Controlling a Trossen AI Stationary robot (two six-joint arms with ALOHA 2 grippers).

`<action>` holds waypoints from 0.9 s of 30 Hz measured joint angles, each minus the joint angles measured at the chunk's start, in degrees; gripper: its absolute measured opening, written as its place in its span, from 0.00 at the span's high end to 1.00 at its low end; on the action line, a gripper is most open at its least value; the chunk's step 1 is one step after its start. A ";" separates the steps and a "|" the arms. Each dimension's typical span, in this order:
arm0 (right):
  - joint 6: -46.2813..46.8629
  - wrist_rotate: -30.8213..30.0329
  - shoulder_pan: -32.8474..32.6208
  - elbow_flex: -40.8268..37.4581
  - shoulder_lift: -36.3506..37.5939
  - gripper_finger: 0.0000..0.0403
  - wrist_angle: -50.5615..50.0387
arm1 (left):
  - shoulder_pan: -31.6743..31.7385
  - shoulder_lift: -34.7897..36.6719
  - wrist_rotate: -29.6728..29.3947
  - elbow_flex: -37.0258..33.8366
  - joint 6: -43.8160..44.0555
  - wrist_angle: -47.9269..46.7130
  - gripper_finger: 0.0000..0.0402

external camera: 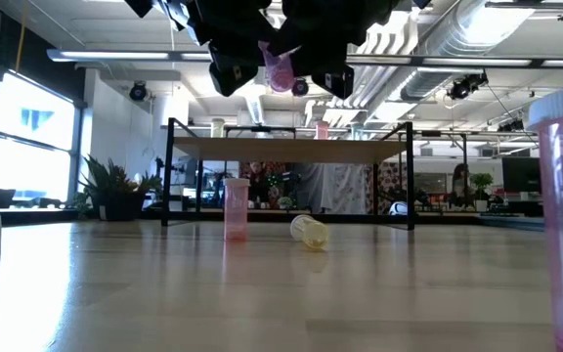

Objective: Pick and place medicine bottles onto shelf by color
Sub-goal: Put the center pink pill bottle on the shelf

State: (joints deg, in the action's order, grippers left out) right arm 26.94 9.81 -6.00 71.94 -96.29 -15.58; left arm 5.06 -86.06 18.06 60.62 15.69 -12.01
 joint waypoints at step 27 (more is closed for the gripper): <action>5.38 -6.50 1.27 0.00 6.94 0.57 -4.88 | 4.13 0.00 -2.14 0.00 -3.51 -1.67 0.74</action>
State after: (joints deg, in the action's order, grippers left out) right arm 32.32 3.31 -4.73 71.94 -89.35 -20.46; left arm 9.19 -86.06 15.93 60.62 12.18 -13.68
